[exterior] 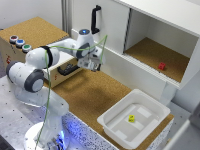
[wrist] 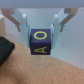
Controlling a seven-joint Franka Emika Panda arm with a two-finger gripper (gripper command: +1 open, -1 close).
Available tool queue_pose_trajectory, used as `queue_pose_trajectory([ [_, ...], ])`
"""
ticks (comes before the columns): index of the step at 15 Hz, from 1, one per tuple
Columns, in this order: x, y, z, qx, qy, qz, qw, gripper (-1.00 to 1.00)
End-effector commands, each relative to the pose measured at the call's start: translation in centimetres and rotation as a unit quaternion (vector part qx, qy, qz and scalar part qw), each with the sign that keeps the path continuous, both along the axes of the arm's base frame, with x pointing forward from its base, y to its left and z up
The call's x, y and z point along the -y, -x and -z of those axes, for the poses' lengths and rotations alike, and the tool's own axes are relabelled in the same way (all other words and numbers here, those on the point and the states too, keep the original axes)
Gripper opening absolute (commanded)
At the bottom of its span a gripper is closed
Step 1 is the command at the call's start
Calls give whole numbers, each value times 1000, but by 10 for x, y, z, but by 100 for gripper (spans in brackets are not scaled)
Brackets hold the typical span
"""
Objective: Store the purple object in the drawer
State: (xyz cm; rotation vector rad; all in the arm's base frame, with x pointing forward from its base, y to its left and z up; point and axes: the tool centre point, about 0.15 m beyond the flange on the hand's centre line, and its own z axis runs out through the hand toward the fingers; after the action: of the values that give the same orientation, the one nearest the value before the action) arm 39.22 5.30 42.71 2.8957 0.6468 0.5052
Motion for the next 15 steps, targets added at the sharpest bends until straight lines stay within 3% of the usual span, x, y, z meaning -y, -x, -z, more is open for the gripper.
queue_pose_trajectory([
  [1,-53,-13,-41,-17,22,-82,996,-100],
  [4,-96,-16,-61,-4,18,-141,990,-100],
  [8,-165,-15,-75,-20,10,-228,973,-100],
  [15,-262,18,-19,-71,49,-339,937,-100],
])
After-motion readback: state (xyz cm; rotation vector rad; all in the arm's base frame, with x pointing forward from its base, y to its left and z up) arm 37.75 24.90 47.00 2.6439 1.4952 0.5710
